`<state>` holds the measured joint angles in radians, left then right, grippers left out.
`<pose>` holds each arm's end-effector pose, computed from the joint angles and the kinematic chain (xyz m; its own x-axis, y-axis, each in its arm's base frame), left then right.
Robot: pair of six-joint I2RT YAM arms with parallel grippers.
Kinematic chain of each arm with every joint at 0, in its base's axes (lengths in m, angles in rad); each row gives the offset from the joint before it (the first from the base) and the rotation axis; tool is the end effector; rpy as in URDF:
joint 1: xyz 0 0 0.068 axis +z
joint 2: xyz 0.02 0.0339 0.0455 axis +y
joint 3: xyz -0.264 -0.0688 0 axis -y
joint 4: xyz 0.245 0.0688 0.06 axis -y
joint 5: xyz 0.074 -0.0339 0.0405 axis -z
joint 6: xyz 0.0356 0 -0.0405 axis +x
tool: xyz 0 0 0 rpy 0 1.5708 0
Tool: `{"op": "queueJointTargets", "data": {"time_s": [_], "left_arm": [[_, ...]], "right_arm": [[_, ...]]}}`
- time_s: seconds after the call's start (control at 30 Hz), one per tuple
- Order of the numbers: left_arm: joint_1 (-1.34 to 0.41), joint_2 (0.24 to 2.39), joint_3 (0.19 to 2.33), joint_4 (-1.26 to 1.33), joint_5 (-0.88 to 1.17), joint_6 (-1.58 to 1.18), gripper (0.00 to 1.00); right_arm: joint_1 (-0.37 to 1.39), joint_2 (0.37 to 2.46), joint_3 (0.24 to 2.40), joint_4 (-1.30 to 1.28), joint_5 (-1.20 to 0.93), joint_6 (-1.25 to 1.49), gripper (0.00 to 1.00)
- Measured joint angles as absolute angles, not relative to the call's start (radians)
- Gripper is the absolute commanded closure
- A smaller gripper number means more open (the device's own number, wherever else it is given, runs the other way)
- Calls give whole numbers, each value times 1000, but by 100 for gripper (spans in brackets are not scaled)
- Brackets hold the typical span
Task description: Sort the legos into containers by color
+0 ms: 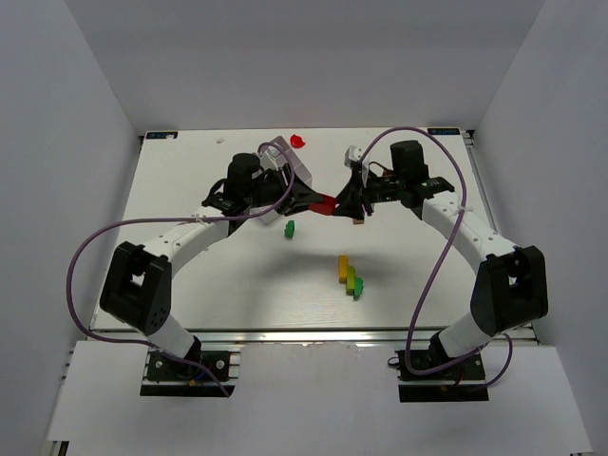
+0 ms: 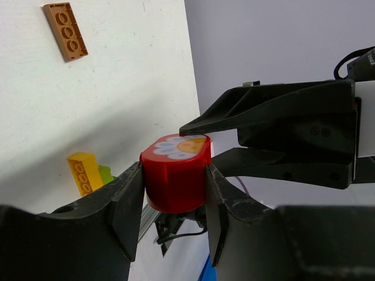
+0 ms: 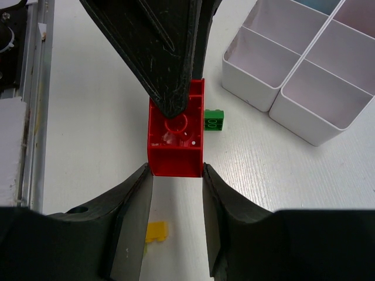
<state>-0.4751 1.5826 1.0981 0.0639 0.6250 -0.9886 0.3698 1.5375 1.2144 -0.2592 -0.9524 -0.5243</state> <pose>0.3122 -0.1840 0.2745 -0.9062 -0.2956 -0.3024 0.1619 0.4182 -0.8938 0.3080 0.1505 0.3044 -0.0214 -0.3195 -0.9473 -0.9874 0.1555 -0.0302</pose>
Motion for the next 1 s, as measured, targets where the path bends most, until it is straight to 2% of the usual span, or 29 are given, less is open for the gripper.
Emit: {"op": "queueJointTargets", "data": {"time_s": [0.1, 0.13, 0.23, 0.27, 0.3, 0.37, 0.43, 0.67, 0.87, 0.93, 1.0], "left_arm": [[-475, 1583, 1098, 65, 625, -989, 87], [-475, 1583, 1098, 65, 625, -989, 87], [-476, 1591, 1113, 55, 627, -977, 89], [-476, 1599, 1130, 44, 627, -965, 89], [-475, 1612, 1158, 24, 625, -951, 91], [-471, 1640, 1225, -16, 617, -921, 92], [-463, 1671, 1302, -54, 608, -892, 93], [-354, 1830, 1635, -218, 516, -799, 94], [-273, 2190, 2214, -424, 330, -704, 99], [-258, 2293, 2339, -445, 278, -685, 100], [-249, 2355, 2371, -439, 220, -665, 100]], "right_arm": [[370, 1538, 1214, -259, -952, -524, 59], [370, 1538, 1214, -259, -950, -524, 48], [370, 1538, 1214, -257, -944, -514, 37], [370, 1538, 1214, -255, -939, -511, 31], [370, 1538, 1214, -254, -934, -507, 30], [370, 1538, 1213, -252, -915, -506, 18], [369, 1536, 1207, -247, -893, -503, 11], [325, 1496, 1140, -211, -779, -474, 11], [281, 1468, 1100, -163, -703, -439, 11], [277, 1467, 1091, -152, -697, -426, 11], [277, 1466, 1081, -145, -697, -418, 11]]}}
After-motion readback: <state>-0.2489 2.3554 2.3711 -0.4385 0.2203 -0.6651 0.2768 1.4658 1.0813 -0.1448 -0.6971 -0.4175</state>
